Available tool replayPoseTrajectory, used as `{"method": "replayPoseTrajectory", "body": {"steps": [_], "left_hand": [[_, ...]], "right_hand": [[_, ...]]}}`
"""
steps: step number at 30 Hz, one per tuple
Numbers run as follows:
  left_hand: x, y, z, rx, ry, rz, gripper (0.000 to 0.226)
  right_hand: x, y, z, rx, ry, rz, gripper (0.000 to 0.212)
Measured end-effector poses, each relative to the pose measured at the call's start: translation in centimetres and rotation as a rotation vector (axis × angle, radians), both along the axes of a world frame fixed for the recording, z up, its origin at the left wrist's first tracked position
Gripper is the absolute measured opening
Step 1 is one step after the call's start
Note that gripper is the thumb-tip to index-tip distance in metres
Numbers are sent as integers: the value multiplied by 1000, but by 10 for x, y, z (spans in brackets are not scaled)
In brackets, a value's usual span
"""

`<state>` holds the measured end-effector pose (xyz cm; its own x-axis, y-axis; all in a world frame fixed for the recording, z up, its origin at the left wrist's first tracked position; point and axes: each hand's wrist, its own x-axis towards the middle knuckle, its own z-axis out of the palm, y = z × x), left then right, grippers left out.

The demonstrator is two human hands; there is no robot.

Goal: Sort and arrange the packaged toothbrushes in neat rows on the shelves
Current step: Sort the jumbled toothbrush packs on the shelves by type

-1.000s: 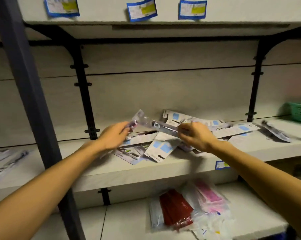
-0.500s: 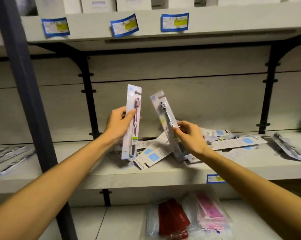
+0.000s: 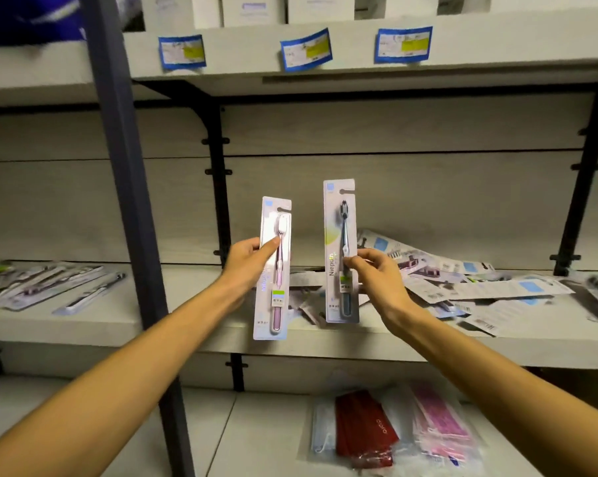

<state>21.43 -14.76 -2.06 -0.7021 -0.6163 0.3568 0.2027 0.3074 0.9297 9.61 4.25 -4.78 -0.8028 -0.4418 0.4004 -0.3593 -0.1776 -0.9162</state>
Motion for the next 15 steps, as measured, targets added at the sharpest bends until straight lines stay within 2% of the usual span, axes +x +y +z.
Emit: {"method": "replayPoseTrajectory", "body": {"steps": [6, 15], "left_hand": [[62, -40, -8, -48, -101, 15, 26], [181, -116, -21, -110, -138, 30, 20]], "right_hand": [[53, -46, 2, 1, 2, 10, 10], [165, -139, -9, -6, 117, 88, 13]]}}
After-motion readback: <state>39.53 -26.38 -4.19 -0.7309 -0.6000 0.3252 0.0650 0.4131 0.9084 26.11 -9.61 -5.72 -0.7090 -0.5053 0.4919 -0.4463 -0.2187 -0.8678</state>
